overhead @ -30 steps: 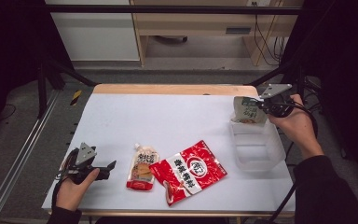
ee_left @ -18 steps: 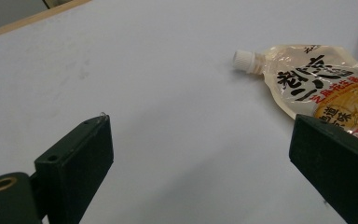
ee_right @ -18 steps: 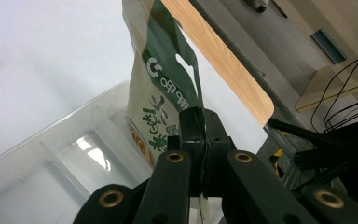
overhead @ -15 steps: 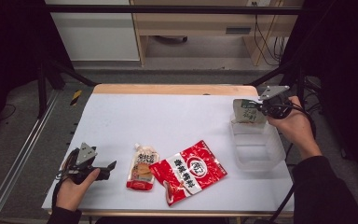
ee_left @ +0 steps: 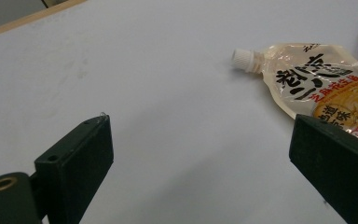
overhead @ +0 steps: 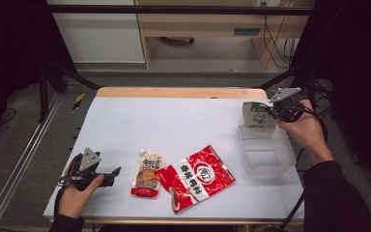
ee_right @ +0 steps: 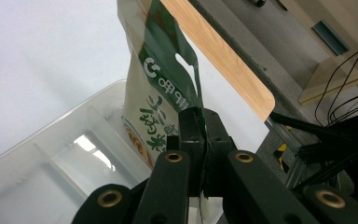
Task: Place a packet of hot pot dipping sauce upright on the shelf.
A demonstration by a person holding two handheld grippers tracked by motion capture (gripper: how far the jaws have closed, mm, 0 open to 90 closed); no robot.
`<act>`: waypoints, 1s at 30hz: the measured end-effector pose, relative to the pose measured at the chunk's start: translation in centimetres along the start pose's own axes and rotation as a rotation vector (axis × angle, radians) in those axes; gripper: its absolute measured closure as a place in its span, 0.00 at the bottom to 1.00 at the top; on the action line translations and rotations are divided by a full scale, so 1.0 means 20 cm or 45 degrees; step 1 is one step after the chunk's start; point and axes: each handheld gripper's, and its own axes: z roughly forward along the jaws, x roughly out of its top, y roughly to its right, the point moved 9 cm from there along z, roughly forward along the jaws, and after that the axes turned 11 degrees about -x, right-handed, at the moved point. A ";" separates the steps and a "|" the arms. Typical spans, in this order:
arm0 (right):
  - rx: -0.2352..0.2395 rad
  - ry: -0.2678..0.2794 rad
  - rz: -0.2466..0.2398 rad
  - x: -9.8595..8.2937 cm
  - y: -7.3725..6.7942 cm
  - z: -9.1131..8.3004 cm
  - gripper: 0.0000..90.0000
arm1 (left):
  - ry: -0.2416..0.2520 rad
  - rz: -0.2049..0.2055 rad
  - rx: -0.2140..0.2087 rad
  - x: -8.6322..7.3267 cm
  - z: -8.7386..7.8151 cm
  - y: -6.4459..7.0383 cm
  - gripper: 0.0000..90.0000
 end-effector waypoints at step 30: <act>-0.132 -0.029 0.227 -0.05 0.15 0.15 0.73 | -0.013 0.003 0.000 -0.01 0.01 0.00 0.07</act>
